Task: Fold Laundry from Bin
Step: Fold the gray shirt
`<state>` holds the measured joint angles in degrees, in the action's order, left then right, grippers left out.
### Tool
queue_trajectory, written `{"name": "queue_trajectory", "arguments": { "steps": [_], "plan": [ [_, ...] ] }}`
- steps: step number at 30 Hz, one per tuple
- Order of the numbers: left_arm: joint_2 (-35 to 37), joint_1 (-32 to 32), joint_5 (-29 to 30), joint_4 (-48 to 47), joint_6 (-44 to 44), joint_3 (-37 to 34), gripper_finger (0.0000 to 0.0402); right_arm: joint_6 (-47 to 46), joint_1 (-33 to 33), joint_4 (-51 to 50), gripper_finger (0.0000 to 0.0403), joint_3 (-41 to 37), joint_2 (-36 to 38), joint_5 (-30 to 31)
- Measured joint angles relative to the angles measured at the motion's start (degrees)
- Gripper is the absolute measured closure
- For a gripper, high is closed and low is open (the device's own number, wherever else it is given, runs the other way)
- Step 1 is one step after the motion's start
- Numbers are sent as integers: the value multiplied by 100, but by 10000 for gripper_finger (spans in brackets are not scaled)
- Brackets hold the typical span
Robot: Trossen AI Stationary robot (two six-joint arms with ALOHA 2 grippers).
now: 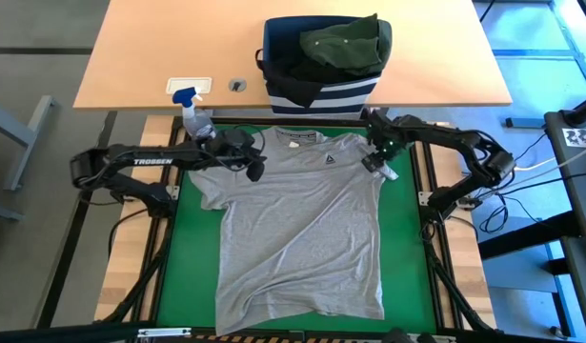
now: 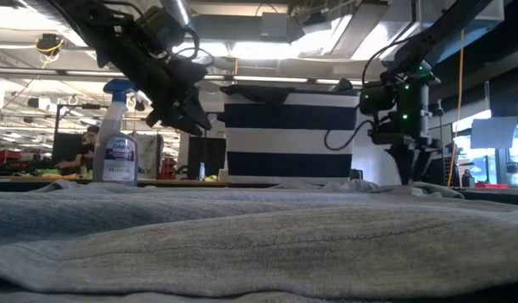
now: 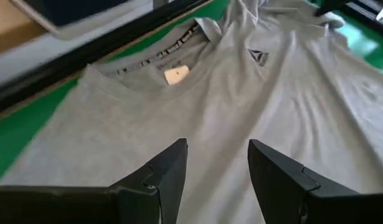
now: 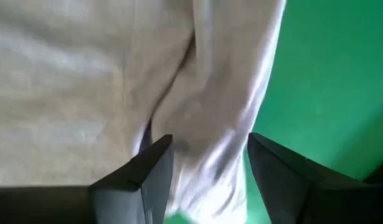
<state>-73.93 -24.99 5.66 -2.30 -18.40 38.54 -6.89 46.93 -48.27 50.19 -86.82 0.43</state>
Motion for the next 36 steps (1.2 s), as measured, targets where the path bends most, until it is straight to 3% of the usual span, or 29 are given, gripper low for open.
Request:
{"name": "queue_trajectory", "arguments": {
  "steps": [5, 15, 20, 27, 29, 33, 36],
  "plan": [
    [-3, -98, 23, 2, 398, 0, 237, -38, -1, -270, 198, -5, -1, -90],
    [-5, -191, 8, 136, 961, 0, 237, 85, -1, 339, 204, -292, -3, -51],
    [-5, -191, 20, 153, 1196, 0, 237, 860, -1, 488, 262, -248, -3, 438],
    [-5, -191, 183, 194, 1267, 0, 237, 889, -1, 427, 384, 89, -3, 509],
    [-5, -189, 276, 287, 1297, 0, 237, 858, -1, 427, 395, 223, -3, 510],
    [-5, -191, 538, 498, 1502, 0, 237, 446, -2, 462, 378, 439, -3, 423],
    [-5, -189, 581, 575, 1511, 2, 237, 73, -49, 481, 379, 520, -3, -75]
  ]
}}
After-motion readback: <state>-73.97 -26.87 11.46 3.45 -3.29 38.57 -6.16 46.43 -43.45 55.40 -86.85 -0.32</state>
